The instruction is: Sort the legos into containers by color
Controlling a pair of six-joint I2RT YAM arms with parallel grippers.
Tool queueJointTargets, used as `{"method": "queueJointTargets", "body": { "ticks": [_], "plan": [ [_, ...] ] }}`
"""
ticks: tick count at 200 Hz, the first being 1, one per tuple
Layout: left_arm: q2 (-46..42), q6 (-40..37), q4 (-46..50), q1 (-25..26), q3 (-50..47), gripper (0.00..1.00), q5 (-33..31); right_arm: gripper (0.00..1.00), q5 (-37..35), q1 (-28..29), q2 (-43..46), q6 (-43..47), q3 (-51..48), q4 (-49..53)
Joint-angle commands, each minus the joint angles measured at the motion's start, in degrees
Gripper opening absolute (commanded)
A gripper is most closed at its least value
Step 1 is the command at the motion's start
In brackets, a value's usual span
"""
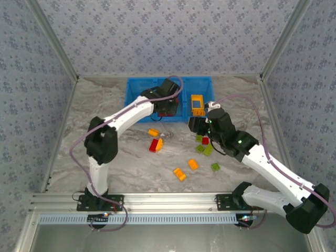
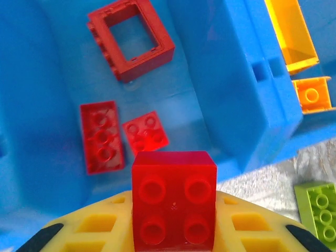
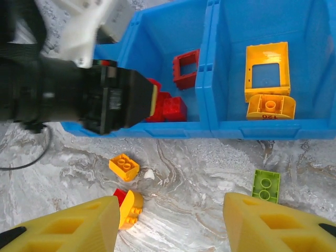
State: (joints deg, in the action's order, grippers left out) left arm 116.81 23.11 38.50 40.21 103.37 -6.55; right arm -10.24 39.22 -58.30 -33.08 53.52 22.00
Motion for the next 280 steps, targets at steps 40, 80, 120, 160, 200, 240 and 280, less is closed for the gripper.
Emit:
{"method": "queueJointTargets", "body": {
  "ticks": [40,80,120,160,200,240,280],
  "plan": [
    [11.1,5.19,1.5,-4.34,13.09,0.33,9.29,0.57,2.15,-0.99,0.65,-1.98,0.72,0.03],
    [14.64,7.14,1.29,-5.77,15.81,0.36,13.49,0.57,2.81,-1.15,0.62,-2.23,-0.08,-0.88],
    [16.34,8.5,1.28,-6.24,16.4,0.41,15.3,0.57,5.55,-1.16,1.49,-1.28,-1.46,-4.41],
    [16.34,8.63,1.36,-6.24,16.42,0.48,16.13,0.57,6.53,-1.16,1.92,-0.95,-2.1,-5.61],
    [11.24,8.63,0.98,-6.02,13.71,0.48,12.66,0.57,5.77,-1.25,1.09,-0.83,-1.63,-4.12],
    [-1.23,8.13,0.88,-3.69,8.8,0.47,2.54,0.56,0.52,3.87,-3.99,2.0,1.51,-0.18],
    [-19.2,9.39,-3.51,-2.4,-6.64,0.45,-6.41,0.56,-1.99,11.32,-13.19,4.41,4.49,-0.5]
  ]
}}
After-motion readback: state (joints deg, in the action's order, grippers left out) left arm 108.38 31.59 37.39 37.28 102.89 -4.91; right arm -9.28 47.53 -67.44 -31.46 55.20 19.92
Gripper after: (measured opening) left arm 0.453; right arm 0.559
